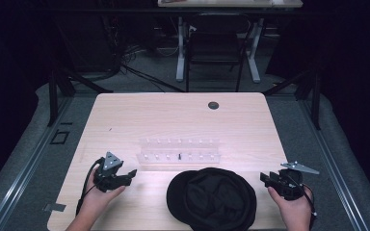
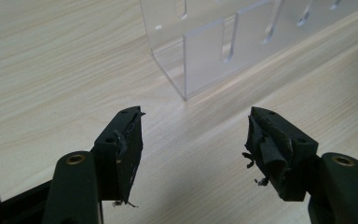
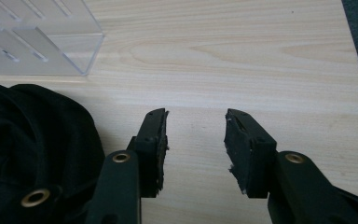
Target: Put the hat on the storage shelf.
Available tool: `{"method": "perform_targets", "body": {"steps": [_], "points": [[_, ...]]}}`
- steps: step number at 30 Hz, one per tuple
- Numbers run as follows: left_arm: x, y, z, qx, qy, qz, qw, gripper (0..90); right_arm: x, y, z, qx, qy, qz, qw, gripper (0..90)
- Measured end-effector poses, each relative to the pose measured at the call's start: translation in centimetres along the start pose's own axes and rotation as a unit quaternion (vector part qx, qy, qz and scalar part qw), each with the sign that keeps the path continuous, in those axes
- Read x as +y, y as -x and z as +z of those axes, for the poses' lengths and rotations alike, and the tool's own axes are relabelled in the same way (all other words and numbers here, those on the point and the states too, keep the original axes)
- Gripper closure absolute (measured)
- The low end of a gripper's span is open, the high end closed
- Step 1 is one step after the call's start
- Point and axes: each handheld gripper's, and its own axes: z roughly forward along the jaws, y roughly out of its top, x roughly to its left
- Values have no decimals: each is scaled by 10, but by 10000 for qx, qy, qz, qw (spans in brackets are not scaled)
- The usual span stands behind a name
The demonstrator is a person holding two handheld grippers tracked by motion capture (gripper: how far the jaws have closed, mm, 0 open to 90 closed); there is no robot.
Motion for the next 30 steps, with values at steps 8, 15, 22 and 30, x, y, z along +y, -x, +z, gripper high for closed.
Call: {"method": "perform_targets", "body": {"steps": [8,15,22,30], "points": [[2,2,1,-306,143,-232,9992,411,2,-11,-5,292,-90,5,9995,608],[6,19,-10,-920,250,-297,9950,546,3,-29,-20,401,-308,-267,9984,609],[17,56,-22,-1437,334,128,9890,585,-22,-26,-21,593,-532,-27,9968,608],[22,78,-17,-1912,209,168,9812,577,-22,-23,-15,769,-578,88,9953,668]]}}
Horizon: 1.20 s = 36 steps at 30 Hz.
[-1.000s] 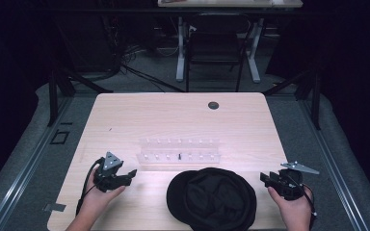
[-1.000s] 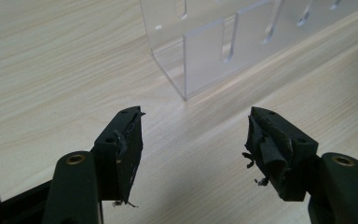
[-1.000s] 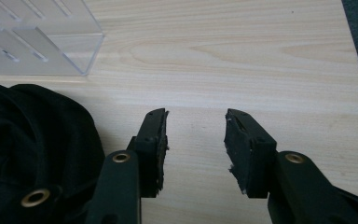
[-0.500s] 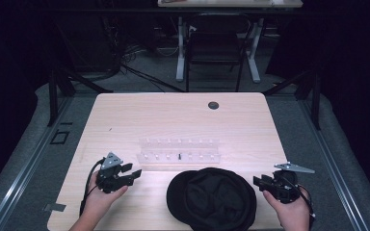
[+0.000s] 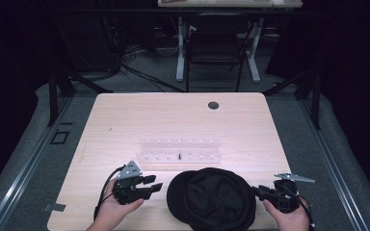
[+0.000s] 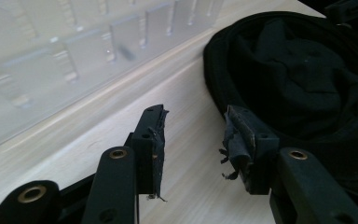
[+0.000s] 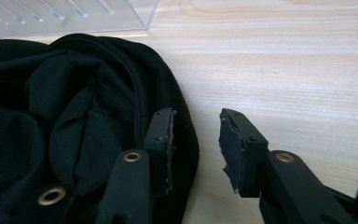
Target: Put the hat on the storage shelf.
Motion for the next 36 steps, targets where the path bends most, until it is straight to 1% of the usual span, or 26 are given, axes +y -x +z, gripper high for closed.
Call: {"method": "perform_targets", "body": {"steps": [1,3,6,7,8,9,10,11,12,14,15,19,20,21,22,23,24,26,27,28,29,30,33,34,35,36], "points": [[1,3,3,-107,-3,-38,9999,576,0,-1,0,11,-9,-7,10000,695],[1,5,5,-146,-22,-15,9999,577,0,-2,1,9,24,-35,10000,715],[0,11,10,-231,-150,84,9996,590,0,-3,1,38,-9,-69,10000,759],[-1,13,14,-285,-205,91,9993,606,0,-3,2,81,-15,-81,9999,781],[-1,13,14,-285,-205,91,9993,619,0,-3,2,81,-15,-81,9999,781],[-2,14,15,-350,-243,-5,9991,619,0,-4,2,85,-8,-56,9999,792],[-2,14,17,-405,-265,-18,9988,624,1,-4,2,119,-23,-65,9999,808],[-2,15,18,-389,-263,-22,9989,636,1,-5,2,145,-37,-57,9999,821],[-2,16,19,-432,-298,11,9986,659,1,-5,3,150,3,-87,9998,836],[-2,18,22,-360,-298,65,9989,685,2,-6,4,130,-66,-122,9998,892],[-1,18,22,-338,-294,117,9989,694,2,-7,6,97,-67,-155,9998,900],[-1,17,23,-296,-262,62,9992,708,7,-5,8,12,-1,-232,9997,900],[-1,16,23,-330,-251,10,9991,708,7,-5,8,12,-1,-232,9997,900],[0,17,24,-248,-238,27,9994,710,8,-4,9,-15,35,-207,9998,900],[0,17,24,-273,-235,31,9993,710,11,-3,9,29,26,-114,9999,865],[-1,17,24,-267,-244,41,9993,709,11,-2,8,123,48,-86,9999,806],[-1,17,24,-239,-230,72,9994,709,10,-3,6,119,58,-107,9999,786],[-1,17,24,-245,-233,68,9994,709,9,-4,5,98,92,-119,9998,778],[-2,18,24,-244,-228,69,9994,708,6,-6,1,157,87,-139,9997,760],[-2,18,24,-244,-226,74,9994,708,6,-6,1,157,87,-139,9997,760],[-2,18,24,-236,-229,81,9994,707,2,-8,-1,224,-30,-67,9997,745],[-2,19,23,-233,-231,77,9994,707,0,-9,0,178,-20,-88,9998,740],[-3,19,23,-232,-238,92,9994,706,-2,-12,-1,106,-60,-217,9997,755],[-3,19,23,-232,-238,92,9994,705,-2,-12,-1,106,-60,-217,9997,755],[-3,19,23,-240,-235,92,9994,705,-2,-13,-1,65,-89,-265,9996,775],[-3,19,23,-244,-231,93,9994,705,-2,-13,1,33,-110,-253,9996,807]]}}
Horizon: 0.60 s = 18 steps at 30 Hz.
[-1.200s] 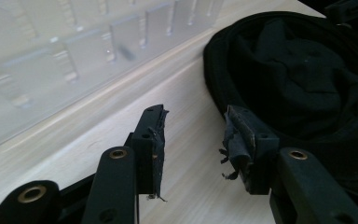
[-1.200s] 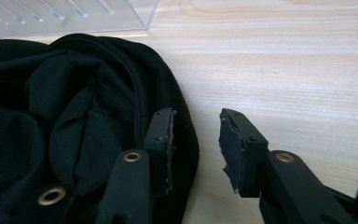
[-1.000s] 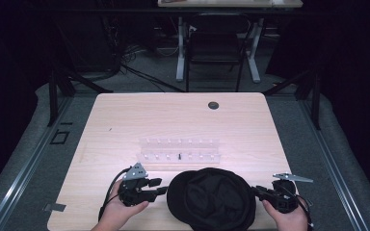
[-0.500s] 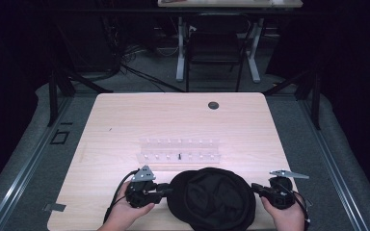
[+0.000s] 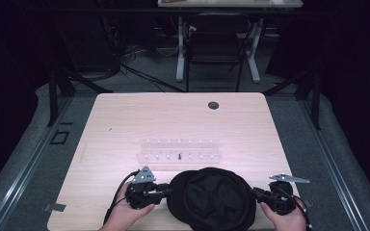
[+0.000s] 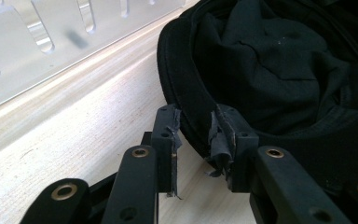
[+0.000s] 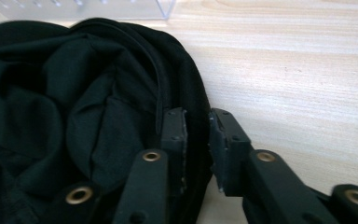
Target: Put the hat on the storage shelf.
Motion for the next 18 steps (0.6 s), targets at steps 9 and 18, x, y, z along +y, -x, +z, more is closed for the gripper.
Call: {"method": "perform_targets", "body": {"steps": [9,18], "points": [[3,1,5,45,6,57,10000,703,11,6,6,-89,229,18,9997,861],[7,3,15,157,80,187,9997,691,24,14,9,-266,627,-104,9976,860]]}}
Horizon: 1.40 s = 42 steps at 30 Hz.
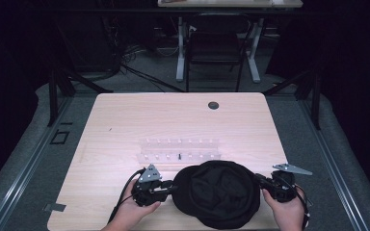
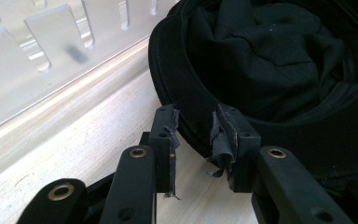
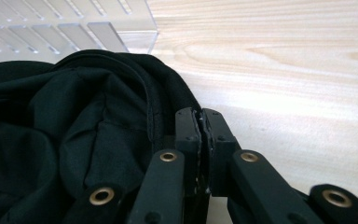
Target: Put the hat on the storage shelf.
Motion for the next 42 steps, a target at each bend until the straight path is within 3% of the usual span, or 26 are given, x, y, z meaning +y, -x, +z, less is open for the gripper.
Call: {"method": "perform_targets", "body": {"steps": [3,6,10,14,16,19,22,29,34,39,42], "points": [[-1,0,0,-27,27,-32,10000,686,1,2,2,51,25,69,10000,853],[-1,0,-2,-90,40,-118,9999,655,2,4,0,85,9,105,9999,787],[-2,1,-7,-73,50,-60,9999,628,5,2,0,143,-178,-85,9997,676],[-4,-2,-11,32,88,10,10000,589,8,-2,-1,-59,-496,-359,9981,588],[-4,-4,-13,81,23,13,10000,589,11,-5,-5,-134,-651,-429,9969,605],[-6,-5,-15,134,22,56,9999,576,14,-7,-10,-66,-888,-425,9951,614],[-8,-6,-18,211,10,128,9997,566,19,-9,-15,4,-1269,-136,9918,629],[-12,-20,-27,496,24,53,9988,554,22,-12,-17,42,-1596,-71,9871,612],[-14,-28,-30,617,50,-84,9980,547,23,-9,-12,-67,-1948,156,9807,616],[-14,-29,-30,647,34,-80,9979,547,27,-4,-7,-16,-2228,450,9738,652],[-15,-29,-28,679,65,-68,9977,547,28,-4,-4,-54,-2360,483,9705,673]]}}
